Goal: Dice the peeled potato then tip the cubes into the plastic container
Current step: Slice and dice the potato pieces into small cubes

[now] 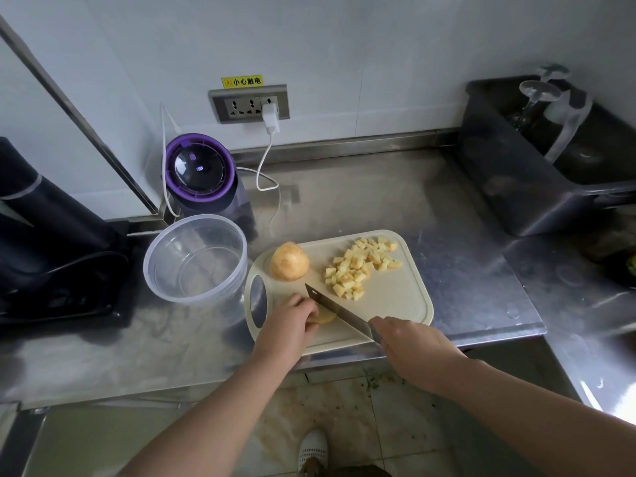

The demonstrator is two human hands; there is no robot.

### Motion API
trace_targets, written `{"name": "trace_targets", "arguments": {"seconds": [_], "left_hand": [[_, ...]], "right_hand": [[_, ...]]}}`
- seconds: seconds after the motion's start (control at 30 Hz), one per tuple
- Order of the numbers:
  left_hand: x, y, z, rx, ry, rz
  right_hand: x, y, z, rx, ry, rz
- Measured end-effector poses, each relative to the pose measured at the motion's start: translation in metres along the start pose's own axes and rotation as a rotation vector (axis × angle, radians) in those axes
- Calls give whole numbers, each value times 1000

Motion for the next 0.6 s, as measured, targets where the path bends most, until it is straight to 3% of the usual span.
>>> {"name": "trace_targets", "arguments": {"seconds": [0.33, 0.6], "left_hand": [[7, 4, 5, -56, 58, -53], [8, 4, 4, -60, 80, -43]], "right_hand": [[8, -12, 22, 24, 68, -20], [13, -26, 19, 132, 28, -4]]}}
Point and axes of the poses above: each hand's wrist, its own x-axis away from the middle knuckle, its own z-axis out of the back of the hand, y = z × x, the point moved 8 cm from there along -x, towards the middle knuckle, and after that the axes turned 10 degrees about -y, right-handed, at the moved point
